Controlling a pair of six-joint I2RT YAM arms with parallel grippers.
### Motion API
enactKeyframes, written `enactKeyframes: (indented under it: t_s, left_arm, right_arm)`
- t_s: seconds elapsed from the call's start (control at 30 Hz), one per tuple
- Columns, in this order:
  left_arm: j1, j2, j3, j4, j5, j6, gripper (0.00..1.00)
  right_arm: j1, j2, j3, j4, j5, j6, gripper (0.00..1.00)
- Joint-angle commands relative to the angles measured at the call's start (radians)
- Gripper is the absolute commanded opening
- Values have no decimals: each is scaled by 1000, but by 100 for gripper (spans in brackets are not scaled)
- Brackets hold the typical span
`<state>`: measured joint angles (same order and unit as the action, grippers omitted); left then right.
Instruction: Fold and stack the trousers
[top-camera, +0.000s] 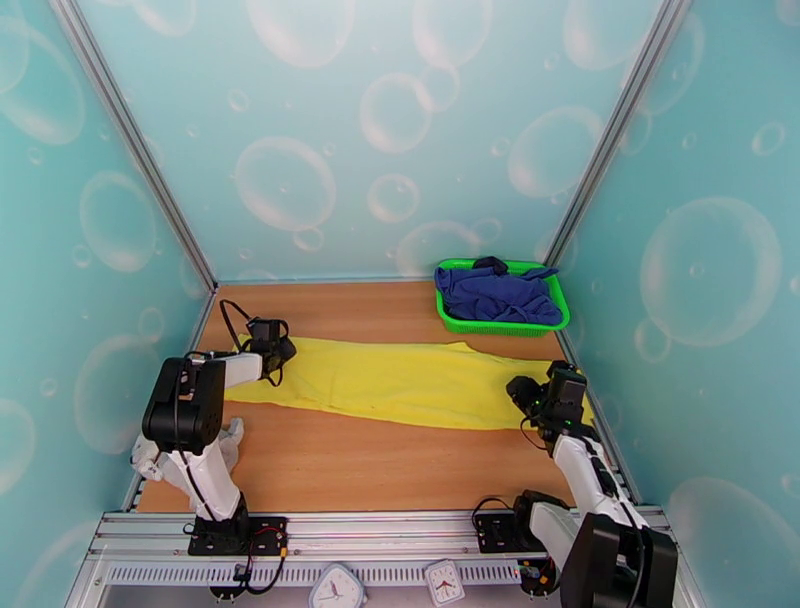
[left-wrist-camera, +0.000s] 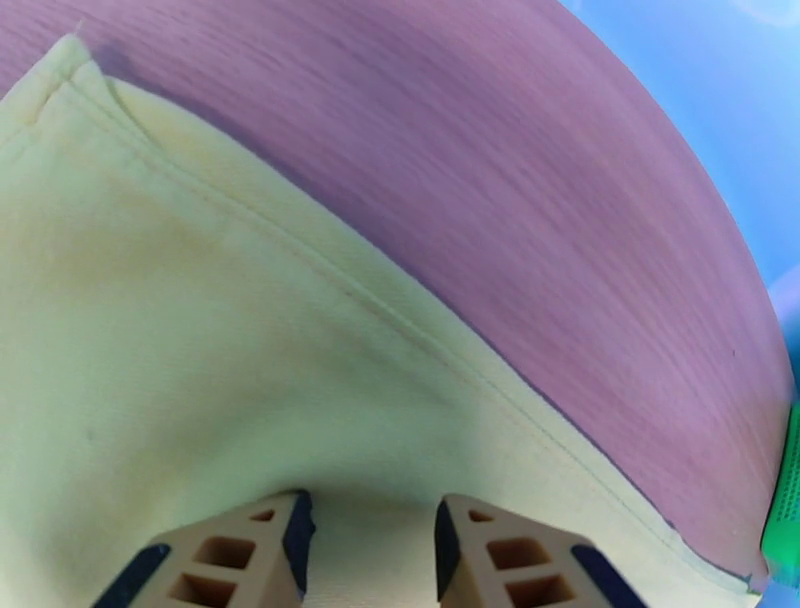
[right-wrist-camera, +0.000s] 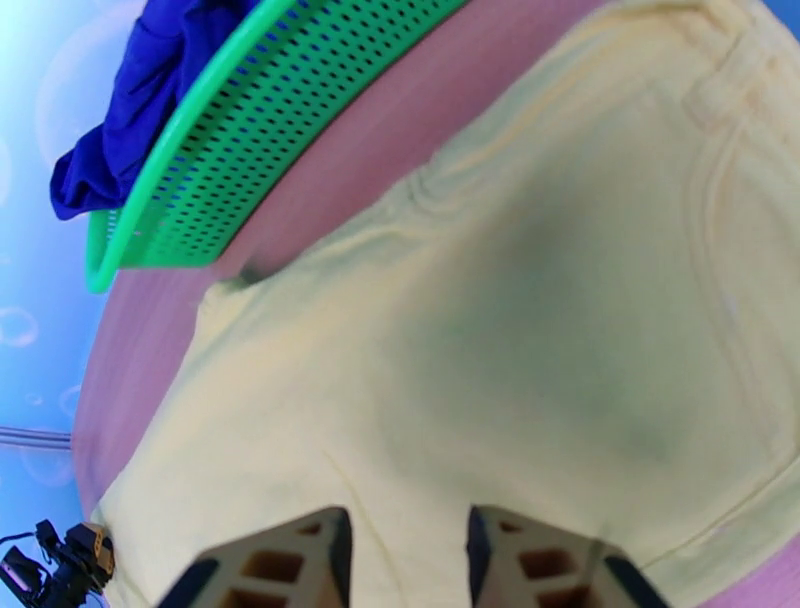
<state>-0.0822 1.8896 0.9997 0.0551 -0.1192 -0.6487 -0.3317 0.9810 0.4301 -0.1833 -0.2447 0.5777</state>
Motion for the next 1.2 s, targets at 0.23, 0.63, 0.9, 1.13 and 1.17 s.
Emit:
enactKeyframes:
  t_s: [0.23, 0.63, 0.9, 1.13, 1.17]
  left_arm:
    - [-190, -159, -60, -54, 11, 58, 42]
    - [-170, -206, -223, -15, 12, 14, 43]
    - [-160, -221, -249, -17, -9, -4, 44]
    - [-143, -248, -288, -21, -19, -6, 44]
    - [-142, -250, -292, -18, -16, -6, 44]
  right_arm:
    - [-349, -29, -5, -119, 50, 47, 43]
    - [-349, -37, -16, -174, 208, 86, 45]
    - [-392, 117, -28, -6, 202, 71, 42]
    - [-393, 165, -5, 54, 220, 59, 15]
    - [-394, 172, -2, 58, 216, 60, 10]
